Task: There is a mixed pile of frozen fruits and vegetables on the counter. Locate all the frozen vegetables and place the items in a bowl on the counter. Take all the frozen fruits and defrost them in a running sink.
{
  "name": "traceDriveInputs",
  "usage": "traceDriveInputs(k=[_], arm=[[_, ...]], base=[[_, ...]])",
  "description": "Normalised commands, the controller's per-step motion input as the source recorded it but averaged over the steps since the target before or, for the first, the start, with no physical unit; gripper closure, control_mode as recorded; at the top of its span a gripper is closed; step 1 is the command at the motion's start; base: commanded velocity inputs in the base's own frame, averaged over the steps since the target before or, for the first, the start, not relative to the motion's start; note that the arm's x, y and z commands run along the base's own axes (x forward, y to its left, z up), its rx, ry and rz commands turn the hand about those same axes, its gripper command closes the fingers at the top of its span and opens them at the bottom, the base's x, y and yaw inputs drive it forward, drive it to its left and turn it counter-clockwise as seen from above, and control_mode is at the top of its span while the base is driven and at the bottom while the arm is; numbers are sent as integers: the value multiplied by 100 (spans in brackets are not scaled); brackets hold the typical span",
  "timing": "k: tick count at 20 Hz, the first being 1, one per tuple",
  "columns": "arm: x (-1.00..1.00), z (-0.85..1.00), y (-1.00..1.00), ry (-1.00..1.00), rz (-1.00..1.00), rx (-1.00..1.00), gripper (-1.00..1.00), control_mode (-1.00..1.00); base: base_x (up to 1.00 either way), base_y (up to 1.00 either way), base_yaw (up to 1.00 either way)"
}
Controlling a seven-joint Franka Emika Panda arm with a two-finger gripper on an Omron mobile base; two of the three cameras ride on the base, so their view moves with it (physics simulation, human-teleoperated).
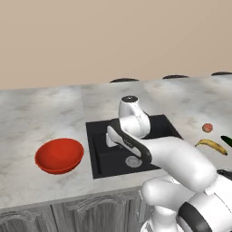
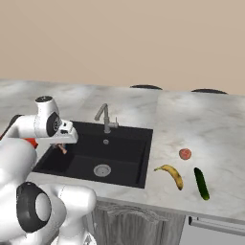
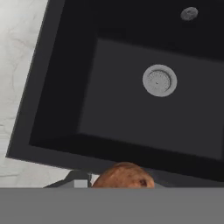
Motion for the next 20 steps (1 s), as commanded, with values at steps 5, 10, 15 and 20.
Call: traceDriveInputs(k=[5,10,15,20], arm=[[34,11,92,6,9,-7,100,-100],[24,20,95,9,0,-15,100,-100],[26,13,86,11,0,-13,100,-100],[38,-12,71,9,1,-4,100,-100]], base=[[0,0,0],[0,0,0],[0,0,0],[0,0,0]])
